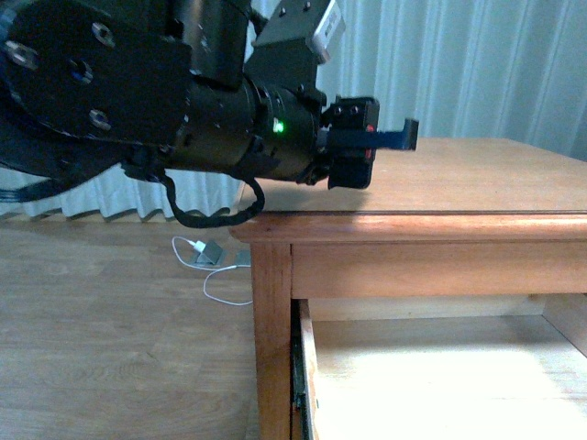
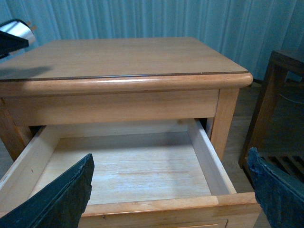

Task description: Put charger into drawer

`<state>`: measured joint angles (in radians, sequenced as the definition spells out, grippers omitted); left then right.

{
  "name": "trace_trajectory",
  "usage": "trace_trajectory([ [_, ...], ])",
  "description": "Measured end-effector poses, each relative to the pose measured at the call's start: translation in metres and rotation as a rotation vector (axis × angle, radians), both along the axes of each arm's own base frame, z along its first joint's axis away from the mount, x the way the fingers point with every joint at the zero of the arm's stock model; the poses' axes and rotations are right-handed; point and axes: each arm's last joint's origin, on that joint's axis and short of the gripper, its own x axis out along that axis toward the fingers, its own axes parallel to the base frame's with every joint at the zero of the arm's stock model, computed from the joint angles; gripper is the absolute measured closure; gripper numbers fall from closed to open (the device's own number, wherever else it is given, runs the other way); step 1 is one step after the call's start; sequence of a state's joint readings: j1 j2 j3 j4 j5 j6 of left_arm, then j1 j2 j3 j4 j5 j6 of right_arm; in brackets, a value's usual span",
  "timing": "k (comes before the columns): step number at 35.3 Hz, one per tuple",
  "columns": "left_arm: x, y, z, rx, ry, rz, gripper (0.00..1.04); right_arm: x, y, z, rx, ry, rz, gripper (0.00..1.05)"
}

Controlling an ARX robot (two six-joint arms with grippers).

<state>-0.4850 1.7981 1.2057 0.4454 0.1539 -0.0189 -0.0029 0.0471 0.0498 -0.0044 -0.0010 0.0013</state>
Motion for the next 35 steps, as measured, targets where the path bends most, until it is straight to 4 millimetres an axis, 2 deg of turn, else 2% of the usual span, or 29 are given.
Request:
trace_trajectory([
  [5, -0.026, -0.005, 0.013, -0.026, -0.024, -0.122, 0.64, 0.0, 0.0, 0.0, 0.0, 0.0, 0.0, 0.09],
  [9, -0.042, -0.02, 0.009, -0.009, -0.019, -0.234, 0.64, 0.0, 0.0, 0.0, 0.0, 0.0, 0.0, 0.09],
  [14, -0.053, -0.033, 0.001, 0.027, -0.002, -0.317, 0.64, 0.0, 0.0, 0.0, 0.0, 0.0, 0.0, 0.09],
  [19, -0.058, -0.046, -0.014, 0.082, 0.031, -0.36, 0.64, 0.0, 0.0, 0.0, 0.0, 0.0, 0.0, 0.09],
  [26, -0.05, -0.055, -0.049, 0.15, 0.13, -0.333, 0.64, 0.0, 0.0, 0.0, 0.0, 0.0, 0.0, 0.09],
  [30, -0.045, -0.057, -0.066, 0.188, 0.159, -0.287, 0.46, 0.0, 0.0, 0.0, 0.0, 0.0, 0.0, 0.09],
  [32, -0.043, -0.056, -0.067, 0.189, 0.148, -0.256, 0.35, 0.0, 0.0, 0.0, 0.0, 0.0, 0.0, 0.09],
  [35, -0.04, -0.055, -0.063, 0.18, 0.123, -0.215, 0.24, 0.0, 0.0, 0.0, 0.0, 0.0, 0.0, 0.09],
])
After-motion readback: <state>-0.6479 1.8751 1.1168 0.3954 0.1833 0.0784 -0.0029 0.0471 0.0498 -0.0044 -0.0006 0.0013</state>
